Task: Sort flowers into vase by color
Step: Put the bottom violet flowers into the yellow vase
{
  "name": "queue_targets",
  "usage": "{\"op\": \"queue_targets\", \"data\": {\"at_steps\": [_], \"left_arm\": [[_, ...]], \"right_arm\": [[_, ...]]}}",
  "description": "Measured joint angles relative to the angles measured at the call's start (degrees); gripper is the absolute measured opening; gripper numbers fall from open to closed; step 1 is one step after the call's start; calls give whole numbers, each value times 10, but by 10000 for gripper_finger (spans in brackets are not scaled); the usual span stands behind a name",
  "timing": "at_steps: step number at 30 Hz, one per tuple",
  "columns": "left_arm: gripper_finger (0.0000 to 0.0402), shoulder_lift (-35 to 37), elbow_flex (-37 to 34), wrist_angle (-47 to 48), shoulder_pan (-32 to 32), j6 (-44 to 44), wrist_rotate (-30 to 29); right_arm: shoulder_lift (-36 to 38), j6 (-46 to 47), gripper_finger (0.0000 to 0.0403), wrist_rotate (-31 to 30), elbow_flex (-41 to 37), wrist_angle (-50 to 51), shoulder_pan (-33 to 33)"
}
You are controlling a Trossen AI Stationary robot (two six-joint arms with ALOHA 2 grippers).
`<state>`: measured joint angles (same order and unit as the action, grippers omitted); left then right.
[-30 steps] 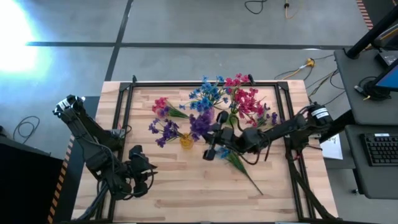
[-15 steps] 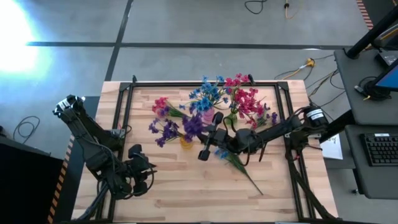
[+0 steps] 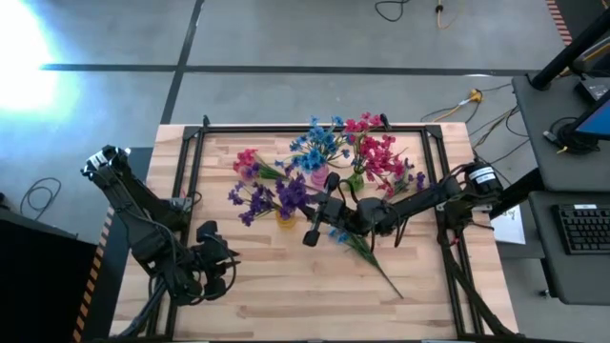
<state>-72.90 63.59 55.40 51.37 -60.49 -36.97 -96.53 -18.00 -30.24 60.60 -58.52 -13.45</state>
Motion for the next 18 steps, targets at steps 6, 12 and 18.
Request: {"op": "queue_targets", "data": {"at_steps": [6, 12, 18], "left_arm": [[76, 0, 0, 0, 0, 0, 0], [76, 0, 0, 0, 0, 0, -1], [76, 0, 0, -1, 0, 0, -1]], "right_arm": [[-1, 34, 20, -1, 0, 31, 9], [-1, 91, 20, -14, 0, 73, 26], [-1, 82, 20, -9, 0, 77, 26]]}}
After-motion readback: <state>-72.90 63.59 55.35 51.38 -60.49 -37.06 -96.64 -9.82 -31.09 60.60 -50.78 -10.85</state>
